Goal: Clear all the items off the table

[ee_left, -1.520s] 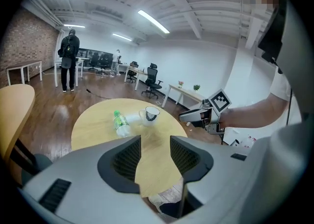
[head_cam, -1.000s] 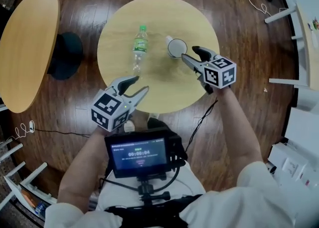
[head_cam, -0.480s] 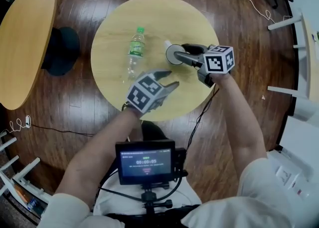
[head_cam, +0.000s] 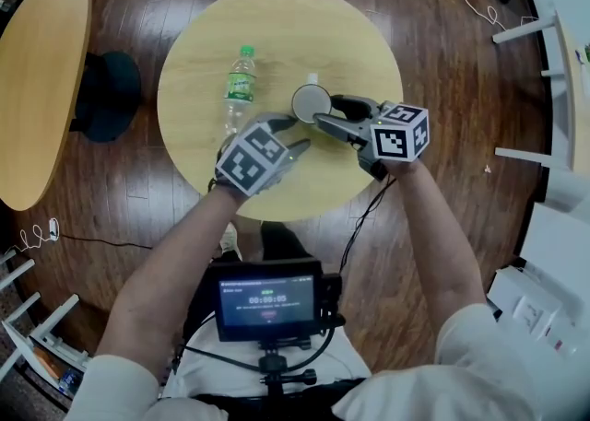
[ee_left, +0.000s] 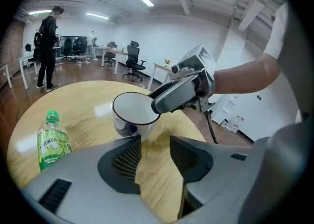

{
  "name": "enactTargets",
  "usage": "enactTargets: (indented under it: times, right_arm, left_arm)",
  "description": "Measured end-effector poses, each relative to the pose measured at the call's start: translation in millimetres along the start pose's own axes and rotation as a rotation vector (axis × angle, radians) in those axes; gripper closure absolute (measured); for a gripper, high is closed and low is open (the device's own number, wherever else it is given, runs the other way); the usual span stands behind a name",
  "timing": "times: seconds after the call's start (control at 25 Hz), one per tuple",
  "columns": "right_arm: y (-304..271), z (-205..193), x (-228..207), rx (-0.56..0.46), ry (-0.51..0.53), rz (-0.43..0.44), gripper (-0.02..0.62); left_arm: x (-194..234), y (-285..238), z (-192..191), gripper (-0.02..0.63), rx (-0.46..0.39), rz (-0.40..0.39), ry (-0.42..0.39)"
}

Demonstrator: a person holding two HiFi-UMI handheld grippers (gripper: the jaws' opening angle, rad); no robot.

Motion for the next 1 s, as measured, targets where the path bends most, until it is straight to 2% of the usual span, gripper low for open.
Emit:
enactTargets:
  times: [0.12,0.24,0.4,0.6,0.76,0.92,1.0]
  right_arm:
    - [3.7,-16.3,9.3,0.021,-0.004,-0.006,0.341]
    - [15.0,-23.5,9.9,0.044,0.018,-0.016,0.344]
    - [27.3,6.7,-4.0,-0.018,0.079,-0.065,0.344]
    - [8.9,20.2,-5.8,0.046,0.204,-0.052,0.344]
    - [10.5,10.8,1.1,0.061,0.204,-0.042,0.342]
    - [9.9,-15.6,20.9,0.092,0.193,-0.005,0.356]
    - [14.5,-23.1,23.3,0.091,0.214,-0.019,0.356]
  left_arm:
    - [1.6,7.9,-4.7,0.424,0.038,0.022,-0.057]
    - [-0.8,13.5,-6.7,0.422,0.03,0.026,-0.049]
    - [-13.4,13.1,-3.5,0.422,0.009,0.012,-0.036]
    - [-18.4,8.8,-0.1,0.422,0.001,0.0,-0.037]
    - [-8.1,11.7,-2.0,0.425,0.008,0.025,-0.031]
    - [8.0,17.9,-2.4,0.425,0.006,0.05,-0.017]
    - [12.4,18.7,-1.6,0.425,0.005,0.057,-0.013]
Point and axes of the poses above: the fingertips, and each gripper's own axes: y backward along the fingers, x to its left, z out of its top, the point moved 5 cm from there along y, backward along the fingers, and after that the axes turned 9 degrees about -y, right-handed, at the moved point
